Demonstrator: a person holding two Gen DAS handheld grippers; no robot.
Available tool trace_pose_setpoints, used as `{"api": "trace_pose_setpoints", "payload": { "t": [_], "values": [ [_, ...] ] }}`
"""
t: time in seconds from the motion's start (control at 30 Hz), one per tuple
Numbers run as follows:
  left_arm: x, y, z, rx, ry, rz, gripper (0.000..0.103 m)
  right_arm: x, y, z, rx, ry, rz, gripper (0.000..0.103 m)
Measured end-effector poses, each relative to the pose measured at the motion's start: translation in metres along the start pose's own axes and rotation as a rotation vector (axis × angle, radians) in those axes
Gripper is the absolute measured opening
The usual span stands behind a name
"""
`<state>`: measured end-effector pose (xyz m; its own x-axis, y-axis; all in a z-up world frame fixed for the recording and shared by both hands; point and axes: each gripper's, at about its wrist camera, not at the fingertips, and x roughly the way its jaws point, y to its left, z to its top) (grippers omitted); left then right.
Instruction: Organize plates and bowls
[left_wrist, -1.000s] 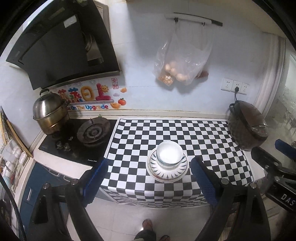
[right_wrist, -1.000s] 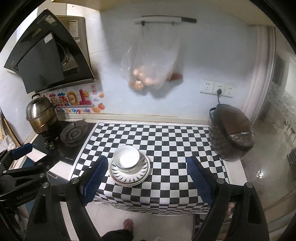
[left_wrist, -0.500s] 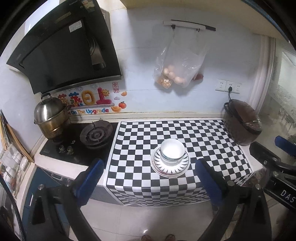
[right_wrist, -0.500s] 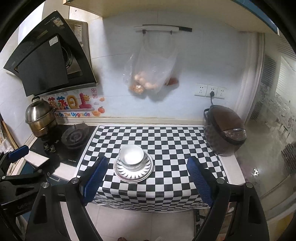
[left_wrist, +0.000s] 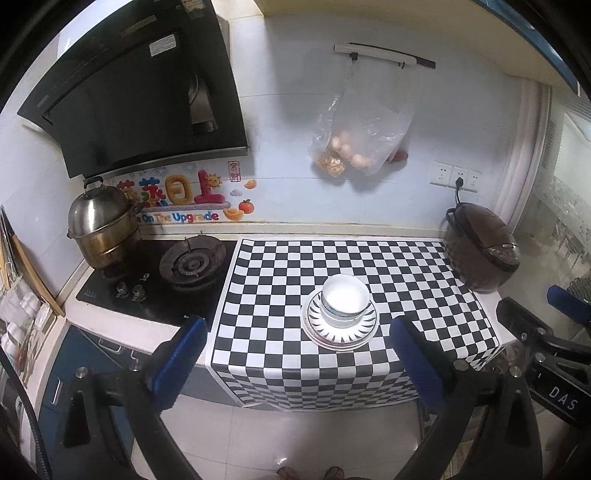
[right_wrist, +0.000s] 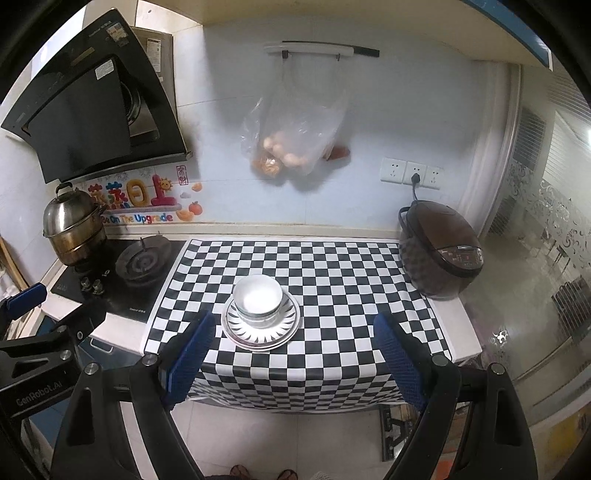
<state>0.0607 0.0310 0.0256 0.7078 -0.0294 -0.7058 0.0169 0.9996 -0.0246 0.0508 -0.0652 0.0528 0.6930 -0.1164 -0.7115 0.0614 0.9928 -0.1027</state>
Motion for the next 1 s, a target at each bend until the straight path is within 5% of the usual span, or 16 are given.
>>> {"api": "trace_pose_setpoints", "payload": {
  "t": [1.0],
  "values": [
    [0.0061,0.0085,0.0010,-0.022,0.000,0.009,0.101,0.0026,-0.0017,0.0014,0.018,0.010,0.005,0.090]
  ]
}}
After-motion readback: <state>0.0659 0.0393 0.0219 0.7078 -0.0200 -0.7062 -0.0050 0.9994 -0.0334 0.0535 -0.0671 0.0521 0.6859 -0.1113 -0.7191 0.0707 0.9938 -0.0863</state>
